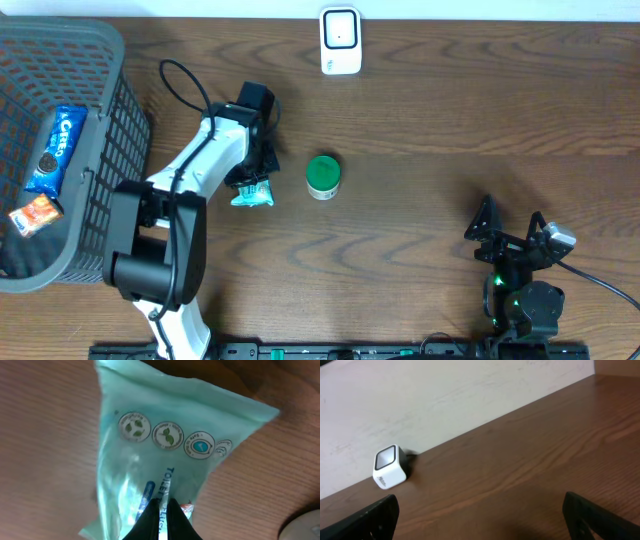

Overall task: Scan the item barcode
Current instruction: 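Place the wipes pack left of the bottle with the left gripper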

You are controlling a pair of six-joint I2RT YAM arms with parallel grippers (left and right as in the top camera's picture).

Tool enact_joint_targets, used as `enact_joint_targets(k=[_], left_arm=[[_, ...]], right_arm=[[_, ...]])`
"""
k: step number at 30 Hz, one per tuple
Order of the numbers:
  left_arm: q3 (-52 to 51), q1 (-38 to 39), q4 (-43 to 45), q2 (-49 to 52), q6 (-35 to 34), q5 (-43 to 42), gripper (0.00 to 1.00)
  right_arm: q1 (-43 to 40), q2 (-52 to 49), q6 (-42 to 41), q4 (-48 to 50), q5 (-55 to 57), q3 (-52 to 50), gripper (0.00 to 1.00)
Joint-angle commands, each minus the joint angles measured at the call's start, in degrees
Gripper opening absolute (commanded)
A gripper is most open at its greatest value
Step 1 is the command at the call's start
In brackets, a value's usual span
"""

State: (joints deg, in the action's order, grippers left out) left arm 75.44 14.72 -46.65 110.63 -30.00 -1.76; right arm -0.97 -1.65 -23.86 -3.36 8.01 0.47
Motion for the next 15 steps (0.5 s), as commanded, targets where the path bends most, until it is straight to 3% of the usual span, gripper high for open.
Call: enact_joint_targets(k=[1,10,15], left_arm=[[-0.4,-0.1,-0.1,2.8,-0.3,-4.1,0.08],[-1.7,-0.2,1.0,3.4,-0.3,-4.3,0.07],[2.1,-0.6,-3.6,-0.4,3.0,-4.1,0.08]], right_arm=[[0.7,0.1,0.6,-0.1,0.7,-0.2,0.99],[0.7,0.1,0.6,-0.1,0.7,-0.2,0.99],[0.7,0.1,0.6,-0.1,0.7,-0.2,0.99]])
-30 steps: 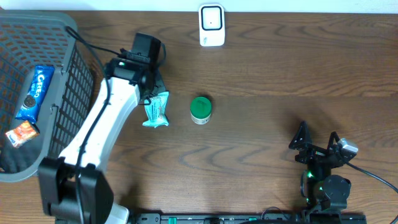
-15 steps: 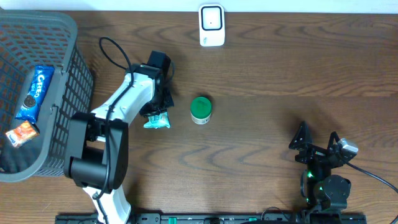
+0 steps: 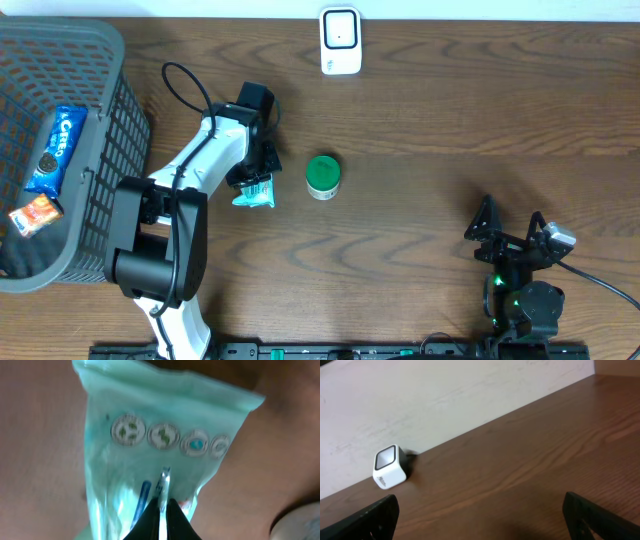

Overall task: Scan the item barcode
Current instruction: 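Place the wipes pack left of the bottle with the left gripper, then reach the left gripper into the basket and grasp the orange tissue pack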

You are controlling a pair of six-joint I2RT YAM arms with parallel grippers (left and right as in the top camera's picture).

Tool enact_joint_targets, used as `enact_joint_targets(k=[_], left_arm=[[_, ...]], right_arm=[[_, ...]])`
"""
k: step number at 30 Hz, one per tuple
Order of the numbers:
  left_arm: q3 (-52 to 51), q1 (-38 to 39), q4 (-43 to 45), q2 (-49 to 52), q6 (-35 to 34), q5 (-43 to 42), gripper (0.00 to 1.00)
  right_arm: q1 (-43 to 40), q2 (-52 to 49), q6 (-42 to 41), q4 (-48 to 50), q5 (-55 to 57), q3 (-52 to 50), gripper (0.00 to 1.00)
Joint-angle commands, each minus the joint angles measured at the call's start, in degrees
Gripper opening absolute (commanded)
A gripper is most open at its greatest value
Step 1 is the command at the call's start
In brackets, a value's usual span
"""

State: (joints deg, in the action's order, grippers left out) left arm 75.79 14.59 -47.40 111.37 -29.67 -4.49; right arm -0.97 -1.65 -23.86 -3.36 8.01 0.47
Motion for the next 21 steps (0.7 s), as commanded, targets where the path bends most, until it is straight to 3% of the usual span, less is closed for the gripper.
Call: enact_joint_targets(k=[1,4,6,7,10,18,21], left_arm=[[3.6,-0.6,-4.5,-2.8,3.7,-0.8,0.08],[9.4,-1.3,-9.2,-9.0,6.9,1.6,0.08],[13.2,-2.0,-11.4,-13.8,9.7,2.2,0.17],[16.5,-3.1,-12.3,-18.7,11.3,2.2,0.55],[19.9,-5.7,-12.1,-26.5,12.3,3.5,0.83],[20.8,-20.0,-12.7,-40.3,11.4,17.5,0.98],[19.5,-26.7,-13.9,-40.7,9.8,18.0,0.98]], right_arm=[[0.7,0.1,0.6,-0.1,0.7,-0.2,0.99],[0.7,0.1,0.6,-0.1,0.7,-0.2,0.99],[0.7,0.1,0.6,-0.1,0.7,-0.2,0.99],[0.7,0.1,0.6,-0.1,0.7,-0.2,0.99],[0.7,0.1,0.6,-0.1,0.7,-0.2,0.99],[0.7,0.1,0.6,-0.1,0.7,-0.2,0.99],[0.7,0.1,0.6,-0.1,0.7,-0.2,0.99]])
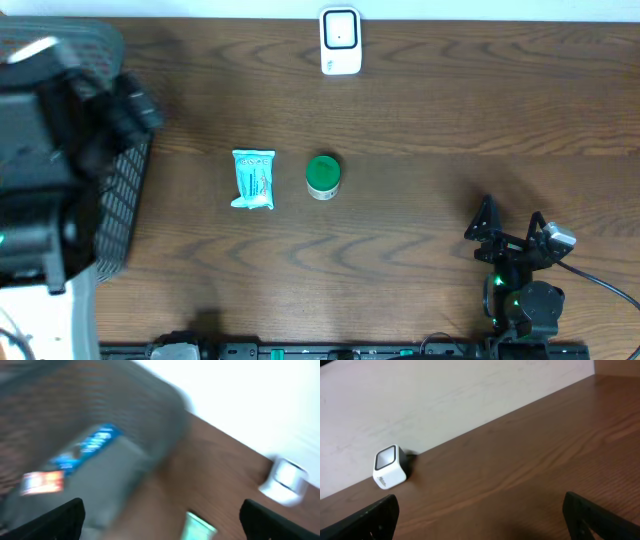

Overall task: Scan the item barcode
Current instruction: 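Reach the left gripper into the basket and grasp the orange tissue pack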

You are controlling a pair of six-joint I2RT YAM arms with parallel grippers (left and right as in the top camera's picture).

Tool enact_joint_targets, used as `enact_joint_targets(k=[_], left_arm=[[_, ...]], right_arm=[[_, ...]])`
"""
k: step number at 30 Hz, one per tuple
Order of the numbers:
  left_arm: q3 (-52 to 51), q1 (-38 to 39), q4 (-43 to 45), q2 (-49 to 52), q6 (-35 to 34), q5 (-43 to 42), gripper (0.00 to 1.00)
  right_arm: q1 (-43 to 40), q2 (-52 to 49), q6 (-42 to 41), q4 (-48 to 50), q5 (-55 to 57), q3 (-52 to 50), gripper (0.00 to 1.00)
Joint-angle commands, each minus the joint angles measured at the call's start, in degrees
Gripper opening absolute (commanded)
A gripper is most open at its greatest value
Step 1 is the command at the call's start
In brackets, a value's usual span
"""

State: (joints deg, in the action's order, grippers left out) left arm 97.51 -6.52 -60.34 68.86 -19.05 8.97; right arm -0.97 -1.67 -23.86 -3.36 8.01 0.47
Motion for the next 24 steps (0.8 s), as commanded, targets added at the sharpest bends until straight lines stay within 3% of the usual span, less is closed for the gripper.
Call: enact_joint_targets(k=[1,6,11,17,24], left_arm=[[-3.0,-7.3,-1.0,2.1,-1.4,4.6,0.98],[-11.2,-16.4,2.3,4.5,-1.4,4.6,0.98],[-26.3,-25.6,15.9,4.9,-0.4,4.6,0.98],[-37.3,-33.5,28.7,5.1,9.4,1.7,0.98],[-39.1,-38.3,34.9,12.5,21.1,-2.4,0.98]], right_arm=[[0.7,0.1,0.6,-0.1,0.7,-0.2,0.99],[0.7,0.1,0.6,-0.1,0.7,-0.2,0.99],[0.7,0.1,0.6,-0.1,0.7,-0.2,0.99],[0.7,0.1,0.6,-0.1,0.7,-0.2,0.99],[0.7,0.1,0.6,-0.1,0.7,-0.2,0.99]])
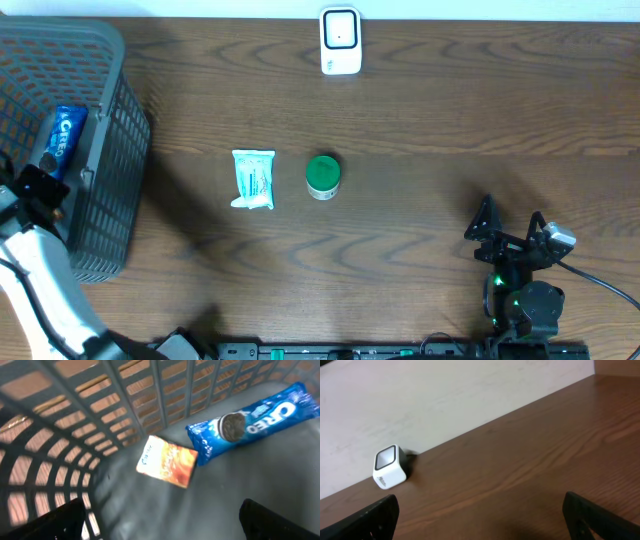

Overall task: Scan the item barcode
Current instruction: 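Reach the left gripper into the basket and grasp the orange tissue pack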

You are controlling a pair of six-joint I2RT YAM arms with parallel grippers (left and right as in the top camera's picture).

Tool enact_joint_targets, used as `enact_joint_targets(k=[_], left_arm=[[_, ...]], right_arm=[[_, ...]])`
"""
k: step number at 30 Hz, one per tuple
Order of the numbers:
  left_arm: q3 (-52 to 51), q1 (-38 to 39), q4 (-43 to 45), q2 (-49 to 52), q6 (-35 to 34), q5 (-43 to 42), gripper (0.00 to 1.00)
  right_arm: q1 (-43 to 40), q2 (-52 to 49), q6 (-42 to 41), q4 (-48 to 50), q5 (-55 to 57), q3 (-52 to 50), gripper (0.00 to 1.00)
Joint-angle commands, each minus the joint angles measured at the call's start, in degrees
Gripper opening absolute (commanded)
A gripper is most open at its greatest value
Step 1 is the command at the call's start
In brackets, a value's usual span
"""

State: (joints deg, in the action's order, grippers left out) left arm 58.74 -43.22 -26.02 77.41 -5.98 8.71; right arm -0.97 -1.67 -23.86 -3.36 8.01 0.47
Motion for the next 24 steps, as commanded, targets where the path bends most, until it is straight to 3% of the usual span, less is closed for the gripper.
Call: enact_joint_targets(k=[1,9,24], left_arm=[[-0.3,-2.1,0.9,5.4,8.6,-2.1,0.98],[-0.3,-3.3,7.0,16.7,9.4,-2.1,0.98],[-0.3,-3.4,15.7,25.4,10.2,-2.1,0.98]], right_arm=[[0.7,0.1,0.6,-0.1,0.7,-0.2,0.99],[0.7,0.1,0.6,-0.1,0.7,-0.2,0.99],[0.7,0.1,0.6,-0.1,0.7,-0.2,0.99]])
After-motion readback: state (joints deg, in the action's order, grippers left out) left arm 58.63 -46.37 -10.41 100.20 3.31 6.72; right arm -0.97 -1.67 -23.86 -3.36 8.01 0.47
